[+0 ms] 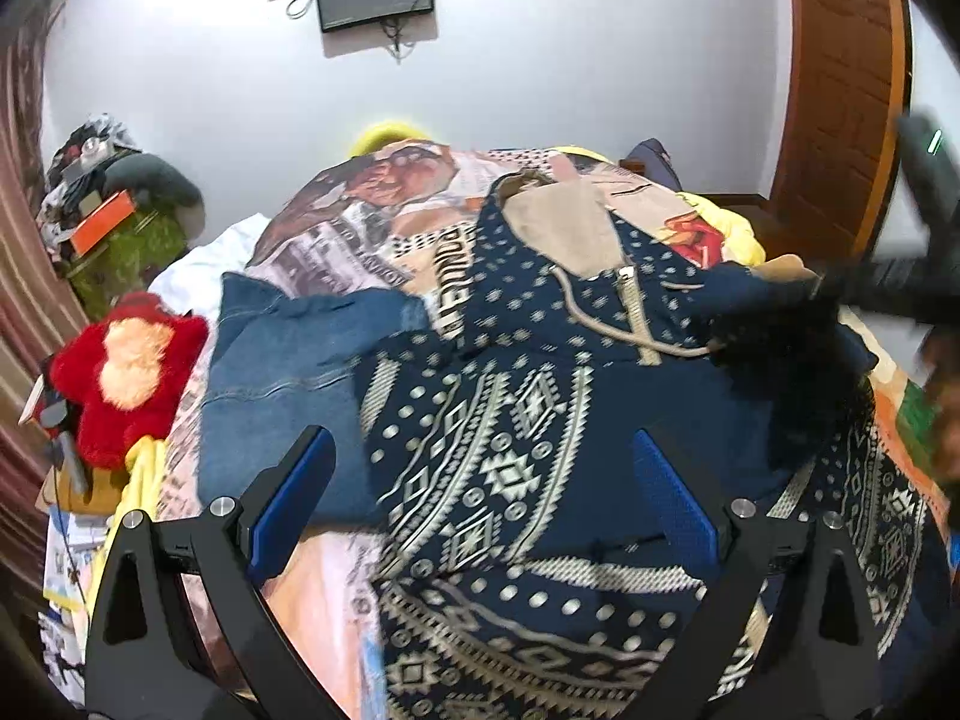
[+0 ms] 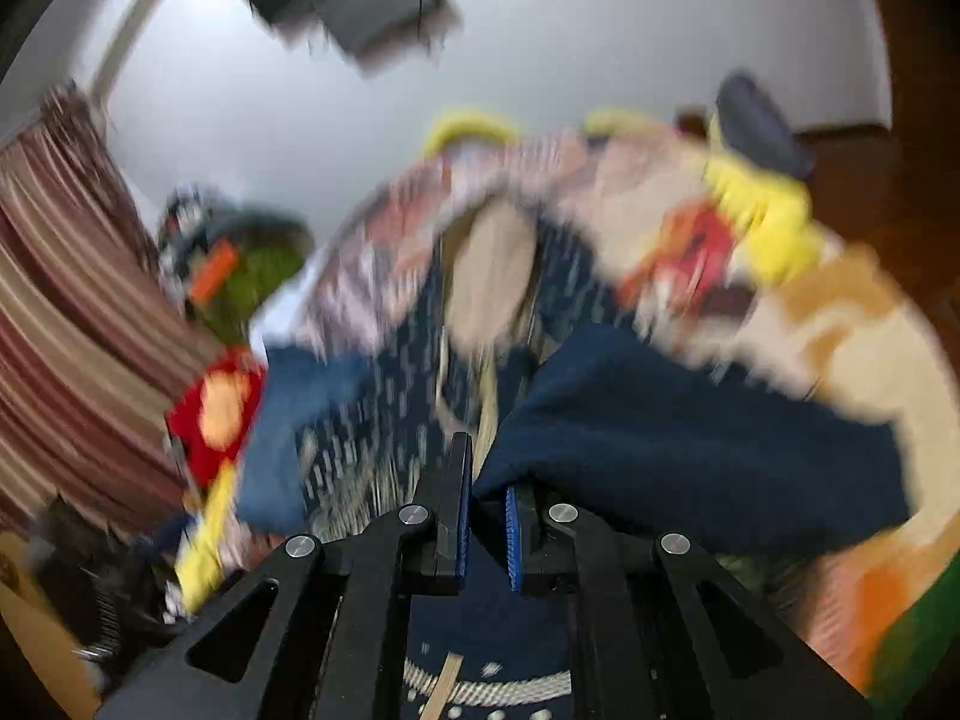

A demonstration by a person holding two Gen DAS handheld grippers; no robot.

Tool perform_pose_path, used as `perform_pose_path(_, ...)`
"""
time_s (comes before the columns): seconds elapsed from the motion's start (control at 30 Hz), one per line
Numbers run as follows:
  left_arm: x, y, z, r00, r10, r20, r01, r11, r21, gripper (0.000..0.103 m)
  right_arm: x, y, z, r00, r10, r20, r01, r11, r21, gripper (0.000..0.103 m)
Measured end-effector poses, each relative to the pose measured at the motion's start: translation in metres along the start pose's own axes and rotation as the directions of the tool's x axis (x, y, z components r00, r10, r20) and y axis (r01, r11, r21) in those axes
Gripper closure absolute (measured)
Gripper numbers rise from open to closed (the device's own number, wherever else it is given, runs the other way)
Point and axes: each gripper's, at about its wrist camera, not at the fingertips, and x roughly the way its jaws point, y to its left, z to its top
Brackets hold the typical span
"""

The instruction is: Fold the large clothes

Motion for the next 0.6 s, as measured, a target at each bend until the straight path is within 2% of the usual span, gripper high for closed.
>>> perform_pose_path(0.13, -0.005, 0.013, -0.012, 1.000, 0.005, -0.020, -0.005, 1.000, -0.006, 0.003, 0.054, 0.009, -0.044, 0.986, -0.103, -0.134, 0.099, 0.994, -0.037, 0.096)
perform_pose_path(0.27, -0.009, 0.019, -0.023, 0.999, 0.004, -0.040, -0.004, 1.000, 0.001, 0.003, 0.067, 0.001, -0.078, 0.962, -0.186, -0.200, 0.174, 0.982, -0.078, 0.095)
perform_pose_path(0.43, -0.008, 0.009, -0.028, 0.998, -0.004, -0.062, 0.006, 1.000, 0.026, 0.003, 0.047, -0.007, -0.091, 0.957, -0.150, -0.250, 0.133, 0.988, -0.082, 0.095)
perform_pose_path(0.5, -0.008, 0.000, -0.025, 0.997, -0.023, -0.068, 0.026, 0.999, 0.036, 0.003, 0.036, -0.009, -0.097, 0.949, -0.129, -0.288, 0.106, 0.990, -0.094, 0.095)
perform_pose_path(0.6, -0.009, -0.020, -0.017, 0.996, -0.061, -0.067, 0.066, 0.996, 0.065, 0.003, 0.022, -0.012, -0.109, 0.925, -0.080, -0.371, 0.038, 0.992, -0.117, 0.095)
